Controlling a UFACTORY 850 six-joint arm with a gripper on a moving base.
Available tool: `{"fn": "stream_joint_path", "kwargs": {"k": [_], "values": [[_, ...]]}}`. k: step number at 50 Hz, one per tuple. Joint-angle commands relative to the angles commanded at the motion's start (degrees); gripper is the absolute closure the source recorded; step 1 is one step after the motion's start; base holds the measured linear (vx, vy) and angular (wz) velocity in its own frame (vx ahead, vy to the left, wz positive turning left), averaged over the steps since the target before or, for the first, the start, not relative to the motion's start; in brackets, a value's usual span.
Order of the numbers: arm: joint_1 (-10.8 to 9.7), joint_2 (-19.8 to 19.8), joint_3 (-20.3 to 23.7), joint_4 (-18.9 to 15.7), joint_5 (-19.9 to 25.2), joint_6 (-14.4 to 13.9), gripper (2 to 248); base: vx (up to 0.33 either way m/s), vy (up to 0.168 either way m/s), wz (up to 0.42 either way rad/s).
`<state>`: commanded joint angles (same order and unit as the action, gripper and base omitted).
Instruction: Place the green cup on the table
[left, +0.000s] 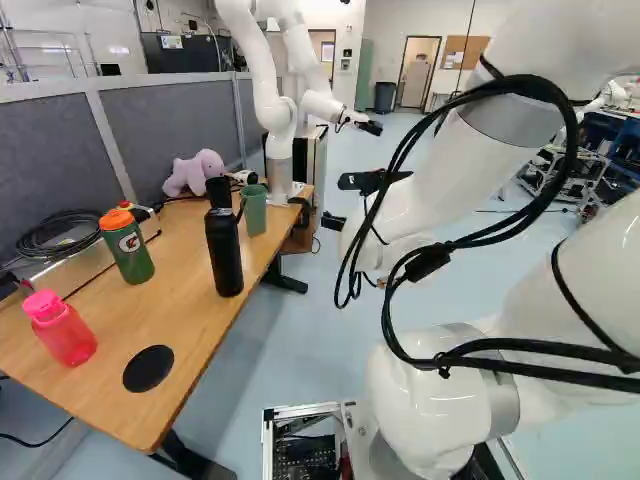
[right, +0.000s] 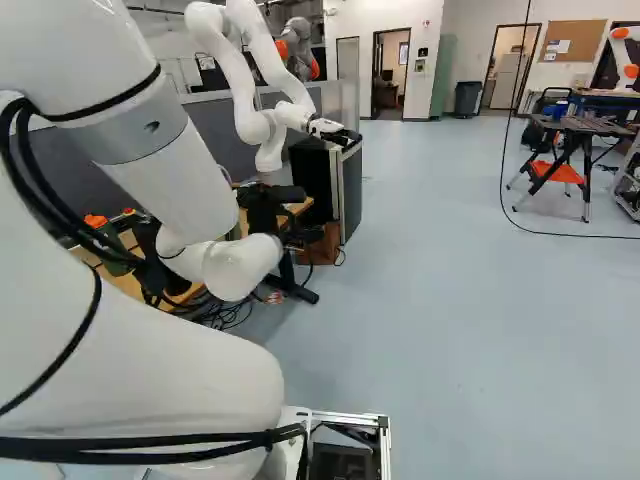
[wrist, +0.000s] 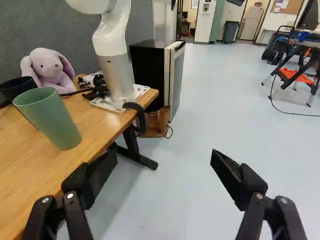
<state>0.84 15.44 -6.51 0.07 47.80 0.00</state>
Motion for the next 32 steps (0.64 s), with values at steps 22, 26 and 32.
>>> {"fn": "stream_joint_path", "kwargs": {"k": [22, 26, 32], "values": [[-0.82, 0.55, 1.48, -0.07, 2.15, 0.0, 3, 0.0, 0.0, 0.0], [-0.84, 0.56, 1.51, -0.07, 2.2, 0.0, 3, 0.0, 0.0, 0.0], [-0.84, 0.56, 1.51, -0.07, 2.2, 0.0, 3, 0.0, 0.0, 0.0]]}}
